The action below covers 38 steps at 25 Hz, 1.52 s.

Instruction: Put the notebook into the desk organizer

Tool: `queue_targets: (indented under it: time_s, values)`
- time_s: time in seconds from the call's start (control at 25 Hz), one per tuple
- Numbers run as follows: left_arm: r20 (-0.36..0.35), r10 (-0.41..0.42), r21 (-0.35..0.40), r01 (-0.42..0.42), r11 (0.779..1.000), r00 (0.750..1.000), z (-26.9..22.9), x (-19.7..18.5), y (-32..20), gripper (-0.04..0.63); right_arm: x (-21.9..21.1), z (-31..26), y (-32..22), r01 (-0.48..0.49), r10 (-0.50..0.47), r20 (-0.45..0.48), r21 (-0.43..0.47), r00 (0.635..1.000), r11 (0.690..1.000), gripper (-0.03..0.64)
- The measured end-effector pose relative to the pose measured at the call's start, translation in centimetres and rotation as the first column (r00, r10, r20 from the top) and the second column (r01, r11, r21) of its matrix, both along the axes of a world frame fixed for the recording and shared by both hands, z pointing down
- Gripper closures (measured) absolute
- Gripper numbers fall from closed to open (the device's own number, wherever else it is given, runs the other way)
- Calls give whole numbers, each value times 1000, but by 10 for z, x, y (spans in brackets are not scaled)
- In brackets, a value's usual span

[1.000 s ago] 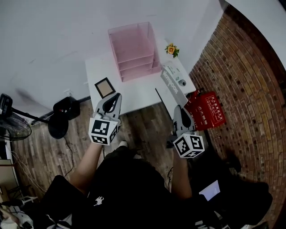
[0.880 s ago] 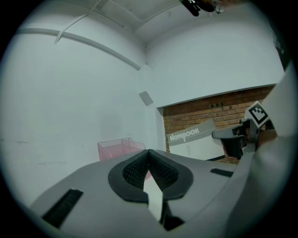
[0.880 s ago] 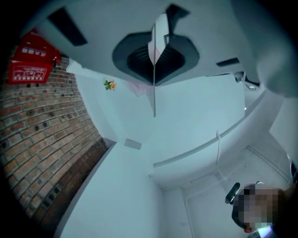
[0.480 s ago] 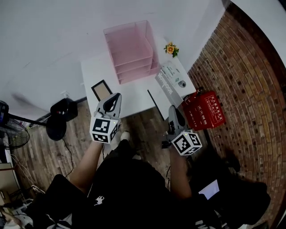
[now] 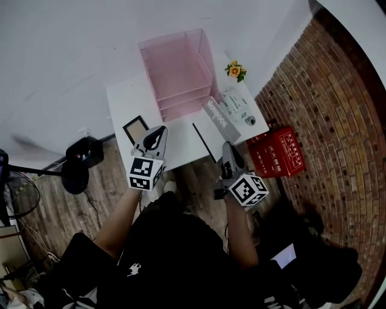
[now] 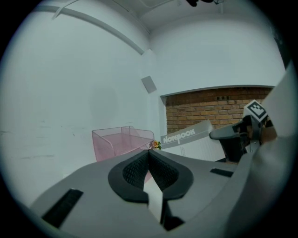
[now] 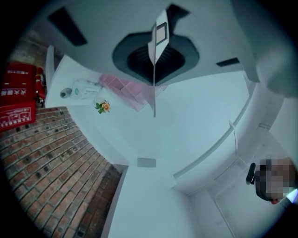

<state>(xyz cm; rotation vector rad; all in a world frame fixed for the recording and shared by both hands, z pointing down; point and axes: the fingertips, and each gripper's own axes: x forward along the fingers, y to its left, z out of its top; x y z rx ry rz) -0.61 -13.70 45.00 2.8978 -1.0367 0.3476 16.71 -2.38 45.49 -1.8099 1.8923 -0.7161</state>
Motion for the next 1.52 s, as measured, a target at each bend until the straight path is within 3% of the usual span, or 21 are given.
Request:
queue_targets:
  time_s: [0.48, 0.68, 1.08, 1.32, 1.52]
  values:
    - [2, 32, -28, -32, 999, 999, 16, -5, -63, 592, -44, 43, -68, 104, -101, 27, -112, 995, 988, 606]
    - [-9, 42, -25, -42, 999, 999, 17, -4, -80, 592, -46, 51, -90, 154, -151, 34, -116, 988, 981, 607]
    - [21, -65, -40, 65, 997, 998, 28, 15, -93, 592, 12, 64, -124, 283, -269, 104, -144, 957, 948, 607]
    - [38, -172, -45, 173, 984, 984, 28, 39, -92, 592, 58, 84, -139, 359, -333, 153, -204, 931, 911, 607]
    - [57, -236, -39, 239, 970, 970, 32, 48, -85, 592, 83, 103, -139, 387, -338, 233, -215, 912, 896, 606]
